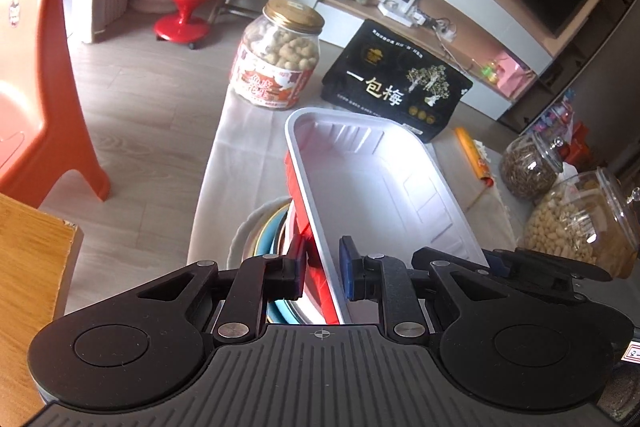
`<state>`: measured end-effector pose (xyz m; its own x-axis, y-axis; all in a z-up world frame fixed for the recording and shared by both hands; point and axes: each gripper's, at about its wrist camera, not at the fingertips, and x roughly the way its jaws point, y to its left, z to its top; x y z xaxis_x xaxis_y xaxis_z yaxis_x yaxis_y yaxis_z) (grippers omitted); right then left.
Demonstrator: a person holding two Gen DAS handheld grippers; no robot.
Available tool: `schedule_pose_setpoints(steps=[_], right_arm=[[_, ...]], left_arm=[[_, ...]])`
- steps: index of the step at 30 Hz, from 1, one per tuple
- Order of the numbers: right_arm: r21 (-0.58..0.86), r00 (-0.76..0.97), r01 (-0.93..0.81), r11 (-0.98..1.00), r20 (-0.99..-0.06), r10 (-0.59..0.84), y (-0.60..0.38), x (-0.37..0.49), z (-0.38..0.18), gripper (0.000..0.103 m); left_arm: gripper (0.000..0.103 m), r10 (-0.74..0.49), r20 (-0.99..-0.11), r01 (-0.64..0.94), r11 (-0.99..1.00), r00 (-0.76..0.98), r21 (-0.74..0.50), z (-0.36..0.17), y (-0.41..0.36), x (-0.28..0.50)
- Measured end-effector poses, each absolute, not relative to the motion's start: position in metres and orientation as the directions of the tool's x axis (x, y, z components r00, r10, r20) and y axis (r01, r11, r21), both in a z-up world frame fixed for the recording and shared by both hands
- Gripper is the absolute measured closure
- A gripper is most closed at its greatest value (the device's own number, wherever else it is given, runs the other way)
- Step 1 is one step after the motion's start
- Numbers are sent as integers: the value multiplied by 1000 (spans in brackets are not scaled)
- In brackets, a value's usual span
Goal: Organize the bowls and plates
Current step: 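Carry the tray onto the bowl stack with the left gripper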
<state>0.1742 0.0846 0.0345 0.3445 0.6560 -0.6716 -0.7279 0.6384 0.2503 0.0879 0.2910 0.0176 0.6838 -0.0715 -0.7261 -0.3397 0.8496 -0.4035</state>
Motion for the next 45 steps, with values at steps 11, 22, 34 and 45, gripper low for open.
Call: schedule_pose_setpoints(steps=[11, 22, 34, 45], right_arm=[[271, 338, -707, 653, -682, 649, 82, 175, 25, 76], [277, 326, -702, 655, -693, 643, 76, 176, 19, 76], [272, 342, -685, 676, -699, 628, 72, 183, 18, 76], [268, 342, -711, 650, -676, 653, 75, 176, 28, 76]], left_arm=[[85, -61, -695, -298, 874, 716, -384, 19, 280, 88], [84, -217, -739, -328, 792, 638, -516, 2, 301, 99], [82, -210, -679, -295, 782, 704, -549, 15, 304, 94], [82, -205, -679, -326, 757, 705, -567, 13, 311, 93]])
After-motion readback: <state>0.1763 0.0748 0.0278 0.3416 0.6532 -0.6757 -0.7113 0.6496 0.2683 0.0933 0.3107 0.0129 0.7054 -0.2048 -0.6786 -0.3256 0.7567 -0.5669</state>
